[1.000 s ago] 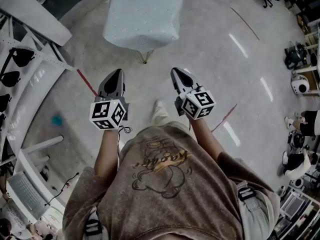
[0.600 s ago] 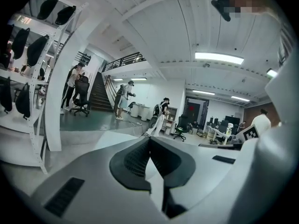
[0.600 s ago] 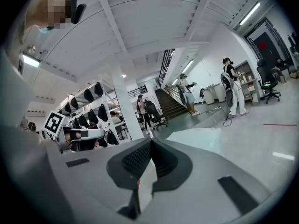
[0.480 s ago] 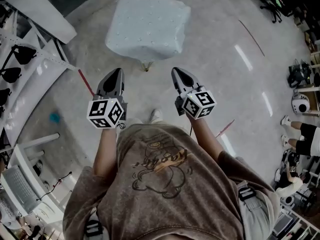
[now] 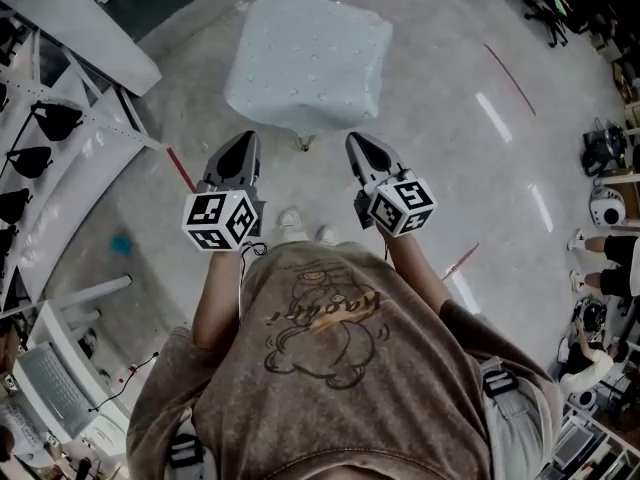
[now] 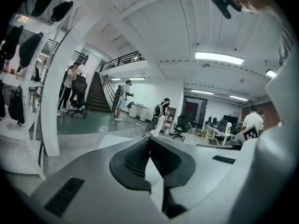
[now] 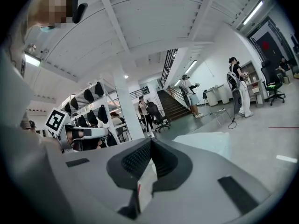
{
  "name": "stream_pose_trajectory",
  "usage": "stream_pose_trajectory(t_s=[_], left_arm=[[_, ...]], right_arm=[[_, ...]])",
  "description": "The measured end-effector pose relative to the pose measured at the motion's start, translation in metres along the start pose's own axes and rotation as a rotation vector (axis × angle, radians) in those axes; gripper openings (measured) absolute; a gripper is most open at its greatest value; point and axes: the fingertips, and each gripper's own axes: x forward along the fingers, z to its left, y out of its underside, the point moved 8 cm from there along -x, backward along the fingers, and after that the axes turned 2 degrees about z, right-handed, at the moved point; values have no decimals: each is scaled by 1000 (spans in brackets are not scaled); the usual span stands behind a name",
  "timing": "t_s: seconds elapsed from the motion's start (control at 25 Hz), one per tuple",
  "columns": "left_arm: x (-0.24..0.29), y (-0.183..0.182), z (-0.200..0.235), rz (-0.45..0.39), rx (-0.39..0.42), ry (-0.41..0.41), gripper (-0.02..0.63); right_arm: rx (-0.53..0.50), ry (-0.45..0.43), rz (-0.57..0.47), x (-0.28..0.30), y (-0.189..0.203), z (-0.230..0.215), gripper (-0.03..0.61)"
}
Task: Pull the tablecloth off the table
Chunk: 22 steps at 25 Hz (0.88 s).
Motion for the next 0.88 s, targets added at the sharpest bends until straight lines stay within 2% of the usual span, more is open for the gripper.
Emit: stream_pose_trajectory(t_s=[0.28,0.48,0.56,0.6,0.68,0.88], left_arm=[[15,-1,23,-18,-8,12,18],[28,2,24,-17,-21,19,20],[31,2,26,-18,-37,25,22],[32,2,27,-21,-47,29,33],[33,1,28,-37,-57,33,121],[37,2,33,-55,-51,48,229]], right_arm=[[-7,40,-13,17,-2,-2,6],[-16,33,-10,21,-4,-8,6],[-10,28,-9,23,-4,-8,37],[-6,30,-8,24,-4,-9,46],[4,37,-4,25,-3,-12,79],[36,52,7,28,0,-20,222]])
